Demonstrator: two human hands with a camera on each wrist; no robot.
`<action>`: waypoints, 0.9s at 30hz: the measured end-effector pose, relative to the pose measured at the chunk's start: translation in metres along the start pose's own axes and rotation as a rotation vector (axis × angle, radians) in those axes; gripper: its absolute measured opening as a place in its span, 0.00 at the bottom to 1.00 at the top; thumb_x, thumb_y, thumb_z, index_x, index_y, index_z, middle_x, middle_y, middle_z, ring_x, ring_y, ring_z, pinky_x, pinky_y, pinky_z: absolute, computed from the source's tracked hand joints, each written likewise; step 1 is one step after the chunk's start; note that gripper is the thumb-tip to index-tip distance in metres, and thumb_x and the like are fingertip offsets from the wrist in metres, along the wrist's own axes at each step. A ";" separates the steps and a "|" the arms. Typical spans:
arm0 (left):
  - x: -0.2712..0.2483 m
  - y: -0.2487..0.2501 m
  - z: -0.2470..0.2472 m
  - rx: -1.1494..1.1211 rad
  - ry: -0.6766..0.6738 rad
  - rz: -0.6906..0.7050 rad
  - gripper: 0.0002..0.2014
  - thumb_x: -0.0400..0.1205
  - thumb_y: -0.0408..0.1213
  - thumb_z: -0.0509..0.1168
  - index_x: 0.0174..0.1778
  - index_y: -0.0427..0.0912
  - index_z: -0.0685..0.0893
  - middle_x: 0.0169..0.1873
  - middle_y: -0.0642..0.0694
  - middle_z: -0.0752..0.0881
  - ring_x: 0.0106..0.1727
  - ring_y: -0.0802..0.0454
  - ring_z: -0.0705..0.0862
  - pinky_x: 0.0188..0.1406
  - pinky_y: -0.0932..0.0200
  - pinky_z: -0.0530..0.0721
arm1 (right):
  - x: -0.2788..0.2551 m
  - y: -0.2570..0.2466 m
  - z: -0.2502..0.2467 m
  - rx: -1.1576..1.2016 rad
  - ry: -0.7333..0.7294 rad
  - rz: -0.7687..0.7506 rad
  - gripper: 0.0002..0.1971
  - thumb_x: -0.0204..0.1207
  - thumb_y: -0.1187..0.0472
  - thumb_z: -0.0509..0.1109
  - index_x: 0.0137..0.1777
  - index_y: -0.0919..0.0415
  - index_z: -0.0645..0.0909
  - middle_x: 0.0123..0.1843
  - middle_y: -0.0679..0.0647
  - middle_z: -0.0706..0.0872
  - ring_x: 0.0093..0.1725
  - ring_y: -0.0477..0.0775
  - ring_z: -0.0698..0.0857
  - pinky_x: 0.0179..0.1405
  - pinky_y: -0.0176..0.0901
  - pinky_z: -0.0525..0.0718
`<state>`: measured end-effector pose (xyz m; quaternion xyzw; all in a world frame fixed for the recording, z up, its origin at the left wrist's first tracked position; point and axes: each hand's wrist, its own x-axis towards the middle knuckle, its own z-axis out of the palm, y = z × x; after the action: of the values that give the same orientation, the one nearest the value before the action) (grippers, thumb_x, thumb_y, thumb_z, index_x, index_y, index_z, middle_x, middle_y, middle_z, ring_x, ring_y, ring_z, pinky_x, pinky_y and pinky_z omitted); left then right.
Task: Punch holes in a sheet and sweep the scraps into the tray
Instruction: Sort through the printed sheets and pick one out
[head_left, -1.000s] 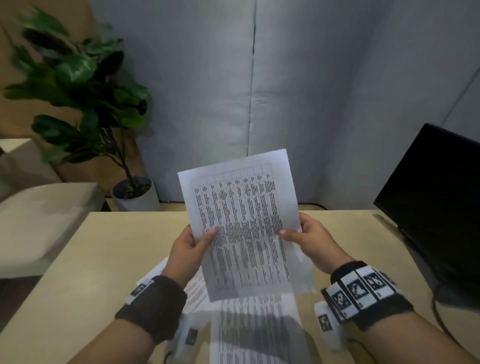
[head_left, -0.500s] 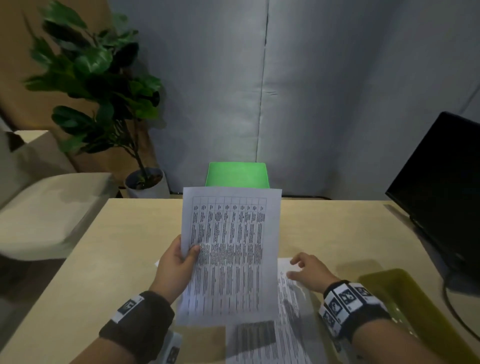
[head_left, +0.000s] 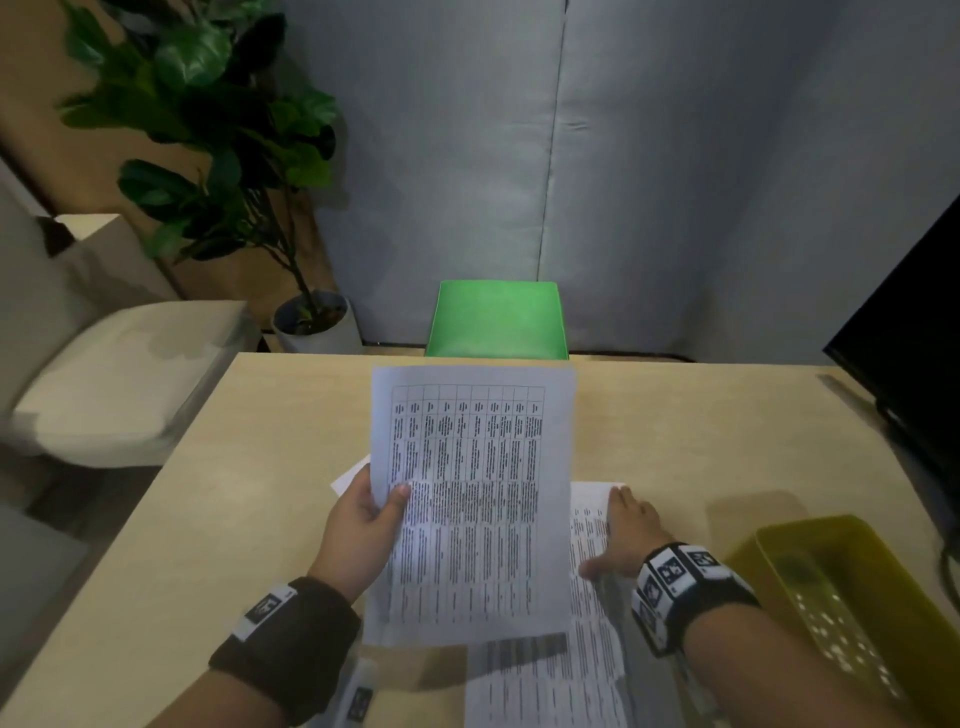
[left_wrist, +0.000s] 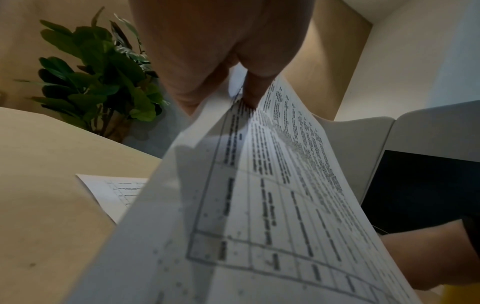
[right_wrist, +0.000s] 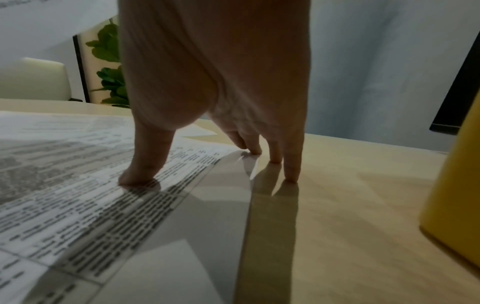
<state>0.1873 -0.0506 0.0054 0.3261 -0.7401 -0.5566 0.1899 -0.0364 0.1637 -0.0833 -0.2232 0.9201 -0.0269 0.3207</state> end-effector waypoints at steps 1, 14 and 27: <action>0.000 -0.001 0.001 0.000 -0.001 -0.006 0.13 0.83 0.38 0.62 0.63 0.55 0.75 0.53 0.55 0.86 0.54 0.56 0.84 0.51 0.56 0.82 | 0.000 0.000 -0.001 -0.005 0.008 -0.002 0.66 0.60 0.39 0.81 0.84 0.63 0.39 0.87 0.55 0.40 0.85 0.64 0.47 0.82 0.61 0.59; 0.014 0.005 0.015 0.003 -0.016 -0.004 0.15 0.83 0.39 0.62 0.66 0.52 0.76 0.54 0.48 0.87 0.50 0.50 0.85 0.51 0.50 0.84 | -0.011 -0.007 -0.015 0.367 0.101 -0.041 0.45 0.65 0.66 0.80 0.79 0.51 0.61 0.73 0.61 0.68 0.57 0.60 0.81 0.53 0.46 0.84; 0.020 0.028 0.021 -0.034 0.034 0.025 0.11 0.85 0.37 0.60 0.61 0.54 0.74 0.52 0.47 0.87 0.50 0.46 0.87 0.43 0.52 0.86 | -0.062 -0.022 -0.111 0.993 0.428 -0.350 0.18 0.69 0.68 0.78 0.58 0.58 0.80 0.52 0.53 0.89 0.52 0.55 0.89 0.52 0.53 0.88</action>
<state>0.1520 -0.0456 0.0239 0.3230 -0.7311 -0.5612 0.2149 -0.0516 0.1602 0.0452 -0.1845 0.7909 -0.5536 0.1843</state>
